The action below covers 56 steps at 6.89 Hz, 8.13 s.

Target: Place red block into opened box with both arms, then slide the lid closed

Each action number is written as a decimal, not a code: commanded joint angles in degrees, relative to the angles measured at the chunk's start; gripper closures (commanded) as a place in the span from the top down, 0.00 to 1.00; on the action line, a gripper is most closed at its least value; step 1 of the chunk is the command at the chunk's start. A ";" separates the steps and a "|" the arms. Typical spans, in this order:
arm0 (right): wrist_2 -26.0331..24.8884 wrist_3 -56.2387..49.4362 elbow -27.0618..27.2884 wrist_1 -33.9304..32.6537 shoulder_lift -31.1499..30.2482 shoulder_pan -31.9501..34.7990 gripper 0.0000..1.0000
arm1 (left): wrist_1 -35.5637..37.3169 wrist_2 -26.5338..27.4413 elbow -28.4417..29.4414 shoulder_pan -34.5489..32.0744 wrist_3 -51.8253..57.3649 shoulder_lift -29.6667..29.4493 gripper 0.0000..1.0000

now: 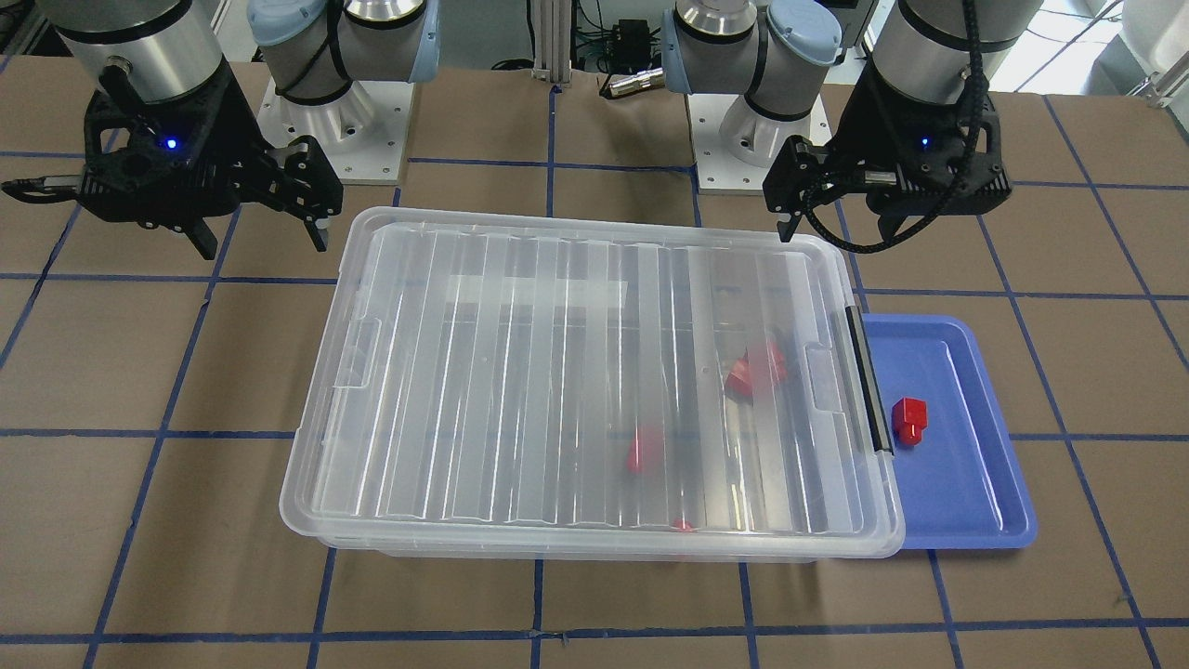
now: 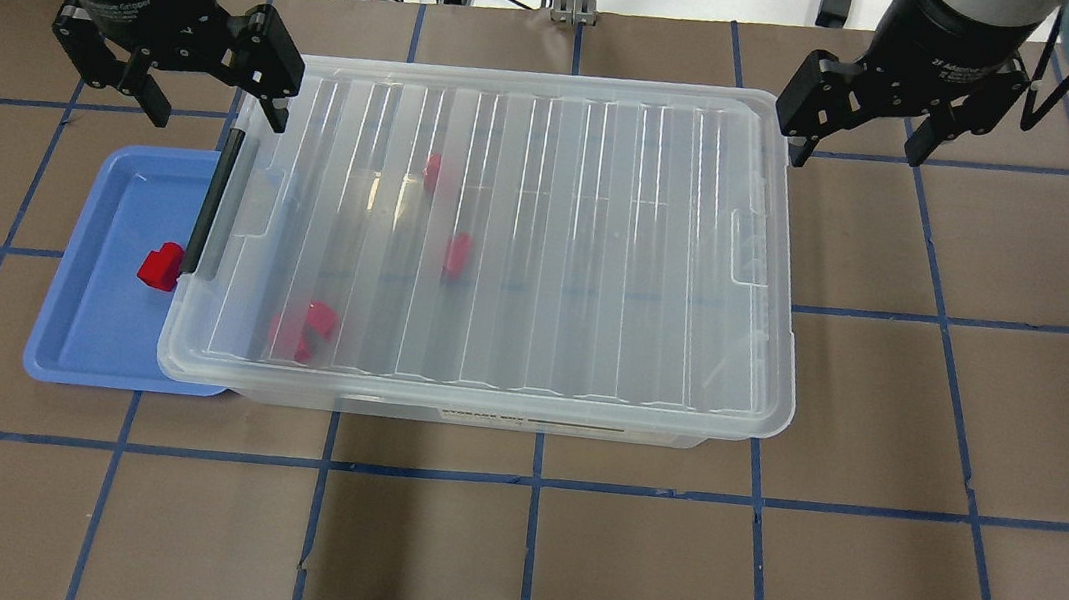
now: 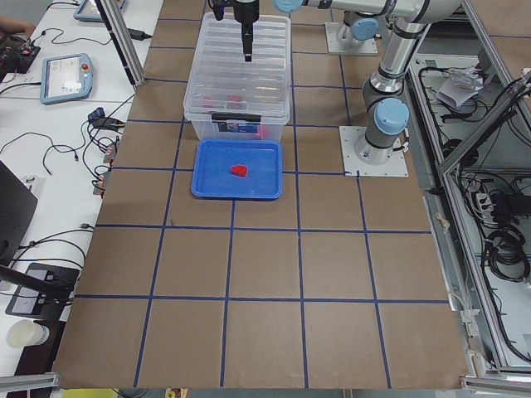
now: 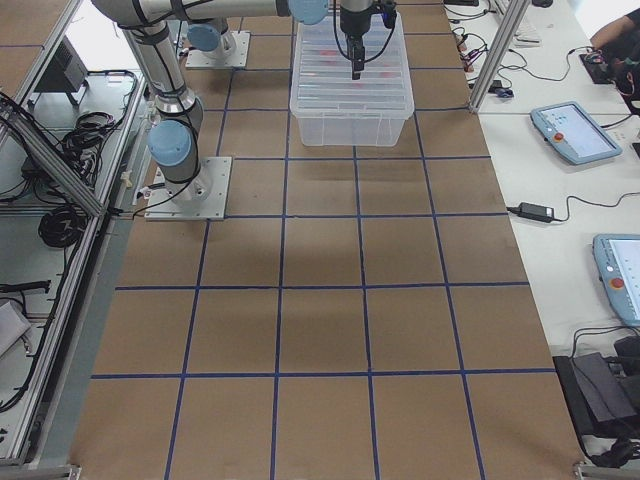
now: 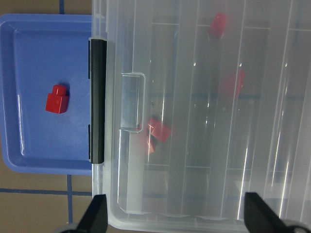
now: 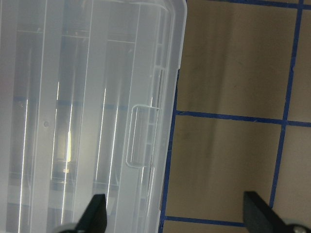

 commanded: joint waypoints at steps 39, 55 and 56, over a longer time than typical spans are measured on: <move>4.81 2.55 -2.67 7.15 0.34 -3.03 1.00 | -3.19 0.26 0.33 -0.09 -10.18 2.35 1.00; 0.86 1.85 -1.94 7.05 -0.29 -3.03 1.00 | 22.50 -7.12 -22.46 26.35 26.20 -8.03 1.00; 0.86 1.85 -1.94 7.05 -0.21 -3.03 1.00 | 22.85 -5.64 -25.20 27.15 27.80 -7.85 1.00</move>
